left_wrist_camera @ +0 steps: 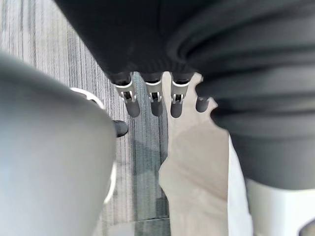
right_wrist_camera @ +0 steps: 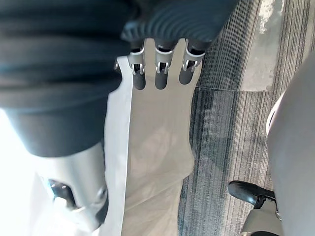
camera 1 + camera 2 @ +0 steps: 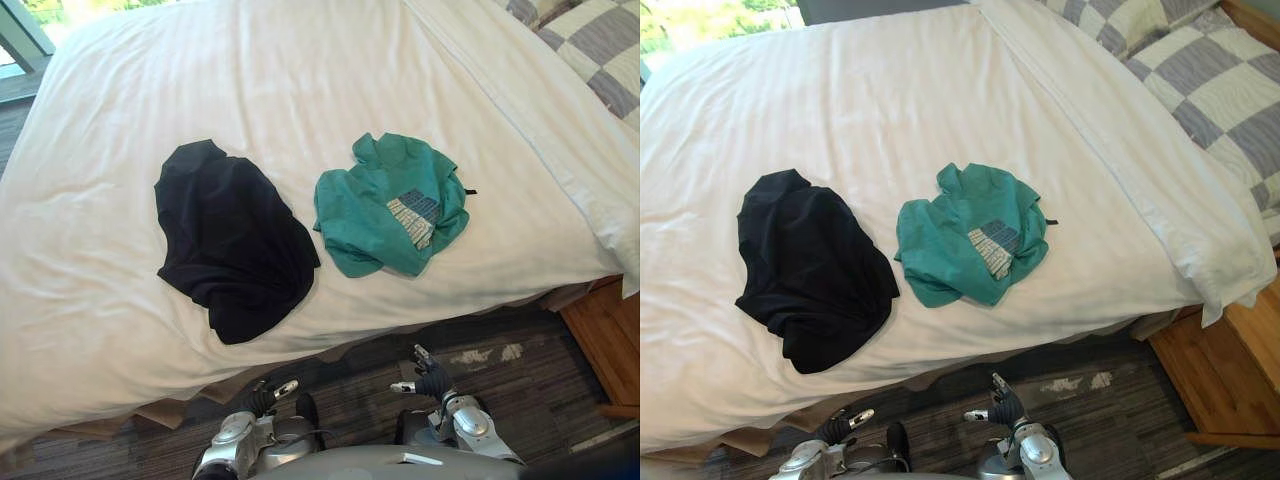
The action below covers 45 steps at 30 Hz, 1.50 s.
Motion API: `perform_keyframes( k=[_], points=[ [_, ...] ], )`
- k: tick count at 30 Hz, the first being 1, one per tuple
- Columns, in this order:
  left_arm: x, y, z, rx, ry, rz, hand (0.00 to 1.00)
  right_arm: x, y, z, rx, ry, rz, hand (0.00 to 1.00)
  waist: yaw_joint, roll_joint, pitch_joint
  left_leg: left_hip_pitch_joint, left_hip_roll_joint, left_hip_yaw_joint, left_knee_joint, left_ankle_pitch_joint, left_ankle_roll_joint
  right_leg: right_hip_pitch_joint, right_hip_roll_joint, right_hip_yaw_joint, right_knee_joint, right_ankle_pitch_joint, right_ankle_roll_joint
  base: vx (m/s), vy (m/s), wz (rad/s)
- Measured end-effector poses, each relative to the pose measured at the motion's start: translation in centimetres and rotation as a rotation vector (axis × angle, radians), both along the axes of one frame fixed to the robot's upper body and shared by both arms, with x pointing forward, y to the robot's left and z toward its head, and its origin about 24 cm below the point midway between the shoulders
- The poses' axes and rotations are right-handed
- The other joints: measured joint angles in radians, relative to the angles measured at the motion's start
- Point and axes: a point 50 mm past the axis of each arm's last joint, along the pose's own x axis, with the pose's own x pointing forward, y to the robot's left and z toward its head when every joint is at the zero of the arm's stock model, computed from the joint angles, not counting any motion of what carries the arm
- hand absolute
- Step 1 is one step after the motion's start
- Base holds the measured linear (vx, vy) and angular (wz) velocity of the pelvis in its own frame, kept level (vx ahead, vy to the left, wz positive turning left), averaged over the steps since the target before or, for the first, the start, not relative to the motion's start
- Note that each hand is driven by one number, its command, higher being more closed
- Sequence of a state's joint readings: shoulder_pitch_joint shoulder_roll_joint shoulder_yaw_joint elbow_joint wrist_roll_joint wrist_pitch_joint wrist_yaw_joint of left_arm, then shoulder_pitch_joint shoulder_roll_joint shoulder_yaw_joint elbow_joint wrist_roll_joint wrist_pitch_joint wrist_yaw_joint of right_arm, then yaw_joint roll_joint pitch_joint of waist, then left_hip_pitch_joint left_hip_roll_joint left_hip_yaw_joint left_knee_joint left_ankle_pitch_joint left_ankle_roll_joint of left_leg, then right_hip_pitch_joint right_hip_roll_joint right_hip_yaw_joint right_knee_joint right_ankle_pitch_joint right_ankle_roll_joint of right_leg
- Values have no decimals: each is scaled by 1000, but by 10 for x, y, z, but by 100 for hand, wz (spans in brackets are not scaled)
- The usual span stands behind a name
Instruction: Tidy the bed and pick cloth on bed and put in laundry
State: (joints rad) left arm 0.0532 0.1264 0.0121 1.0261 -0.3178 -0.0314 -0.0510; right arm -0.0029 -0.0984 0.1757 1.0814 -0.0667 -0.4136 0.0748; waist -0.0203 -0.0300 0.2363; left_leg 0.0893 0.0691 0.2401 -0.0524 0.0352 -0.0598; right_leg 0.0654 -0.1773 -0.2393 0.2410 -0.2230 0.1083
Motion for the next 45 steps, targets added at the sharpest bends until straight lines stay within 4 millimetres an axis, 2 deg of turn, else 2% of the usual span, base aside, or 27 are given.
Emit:
perform_keyframes(
  k=[4, 9, 14, 17, 19, 21, 22, 23, 25, 26, 28, 30, 31, 33, 34, 37, 41, 43, 44, 45],
  points=[
    [-6, 5, -1, 22, 19, 85, 0, -4, 1, -4, 12, 39, -21, 0, 14, -10, -10, 31, -13, -20, -45, 28, 3, 38, -1, -36, -31, 11, 11, -27, 23, 20],
    [-16, 7, -4, 20, 74, 222, 0, -5, -3, -5, 18, 61, -73, 0, 12, -7, -11, 30, -32, -61, -50, 30, 7, 71, -14, -74, -60, 18, 24, -16, 36, 22],
    [-27, 10, -7, 10, 123, 426, 0, -14, -21, -11, 37, 123, -324, 0, 14, 5, -18, 8, -42, -96, -51, 31, 9, 93, -18, -123, -93, 22, 31, 25, 10, 31],
    [-40, 16, -9, 24, 171, 570, 0, -29, -50, -13, 71, 131, -661, 0, 13, 11, -21, 6, -46, -109, -51, 30, 8, 113, -16, -139, -110, 24, 32, 68, -24, 18],
    [-50, 27, -9, 25, 185, 729, 0, -40, -85, -8, 83, 72, -965, 0, 12, 12, -21, 9, -46, -95, -51, 30, 7, 124, -14, -144, -124, 25, 32, 57, -31, 2],
    [-51, 35, -7, 39, 175, 796, 0, -45, -105, -1, 76, 11, -1090, 0, 12, 12, -21, 12, -46, -79, -51, 30, 7, 135, -14, -143, -130, 26, 31, 53, -24, -5],
    [-46, 49, 0, 52, 116, 885, 0, -52, -129, 11, 58, -79, -1212, 0, 13, 12, -21, 23, -46, -58, -51, 30, 6, 146, -14, -141, -135, 27, 30, 41, -19, -8],
    [-43, 55, 3, 58, 87, 911, 0, -54, -139, 16, 49, -116, -1250, 0, 13, 12, -21, 27, -46, -48, -51, 30, 6, 151, -14, -140, -137, 27, 30, 9, -10, -11],
    [-29, 86, 22, 92, -51, 990, 0, -60, -173, 39, 19, -271, -1363, 0, 16, 15, -24, 33, -40, -16, -52, 26, 1, 154, -11, -135, -138, 26, 29, -18, -3, -10],
    [-25, 96, 28, 102, -92, 1010, 0, -60, -181, 46, 9, -309, -1382, 0, 15, 16, -25, 33, -38, -9, -52, 25, 2, 153, -11, -134, -138, 26, 27, -35, 3, -8],
    [-14, 135, 56, 161, -242, 1074, 0, -68, -208, 70, -42, -449, -1446, 0, 16, 20, -29, 35, -33, 7, -52, 14, 6, 153, -5, -134, -137, 25, 24, -25, 4, -5],
    [-15, 159, 75, 214, -330, 1112, 0, -77, -226, 88, -91, -553, -1475, 0, 17, 19, -41, 33, -32, 18, -52, 8, 7, 150, -4, -129, -136, 25, 23, -22, -6, -10],
    [-16, 164, 79, 225, -349, 1122, 0, -79, -229, 93, -104, -576, -1480, 0, 16, 19, -45, 33, -33, 19, -52, 5, 7, 151, -4, -129, -136, 25, 22, 5, 3, -6],
    [-19, 183, 95, 269, -436, 1130, 0, -90, -247, 114, -169, -681, -1493, 0, 18, 15, -66, 33, -35, 20, -52, -1, 9, 151, -6, -128, -136, 23, 19, 50, -2, 1],
    [-22, 194, 104, 291, -477, 1122, 0, -92, -257, 128, -202, -740, -1474, 0, 19, 10, -82, 33, -37, 19, -52, -1, 9, 151, -6, -128, -135, 21, 16, 49, -8, 2],
    [-20, 209, 119, 325, -545, 1074, 0, -89, -270, 146, -246, -806, -1424, 0, 24, 1, -100, 33, -36, 16, -51, -1, 9, 151, -4, -128, -134, 19, 12, 37, -17, 3],
    [-13, 230, 148, 398, -665, 985, 0, -66, -279, 170, -289, -874, -1293, 0, 29, -2, -135, 35, -35, 13, -47, -1, 9, 146, -1, -110, -133, 18, 11, 29, -7, 0],
    [-6, 234, 165, 468, -732, 913, 0, -44, -271, 180, -294, -908, -1160, 0, 31, 2, -144, 36, -35, 17, -46, -1, 10, 141, -1, -91, -127, 18, 11, 3, 0, -7],
    [-5, 234, 168, 489, -738, 895, 0, -39, -269, 181, -292, -912, -1136, 0, 32, 4, -143, 37, -34, 17, -47, 0, 11, 139, -1, -88, -127, 18, 10, -55, 10, -12],
    [1, 234, 175, 575, -740, 820, 0, -23, -261, 185, -277, -925, -1057, 0, 32, 9, -140, 40, -34, 22, -48, 1, 12, 132, -1, -75, -126, 16, 6, -78, 16, -12]
  ],
)
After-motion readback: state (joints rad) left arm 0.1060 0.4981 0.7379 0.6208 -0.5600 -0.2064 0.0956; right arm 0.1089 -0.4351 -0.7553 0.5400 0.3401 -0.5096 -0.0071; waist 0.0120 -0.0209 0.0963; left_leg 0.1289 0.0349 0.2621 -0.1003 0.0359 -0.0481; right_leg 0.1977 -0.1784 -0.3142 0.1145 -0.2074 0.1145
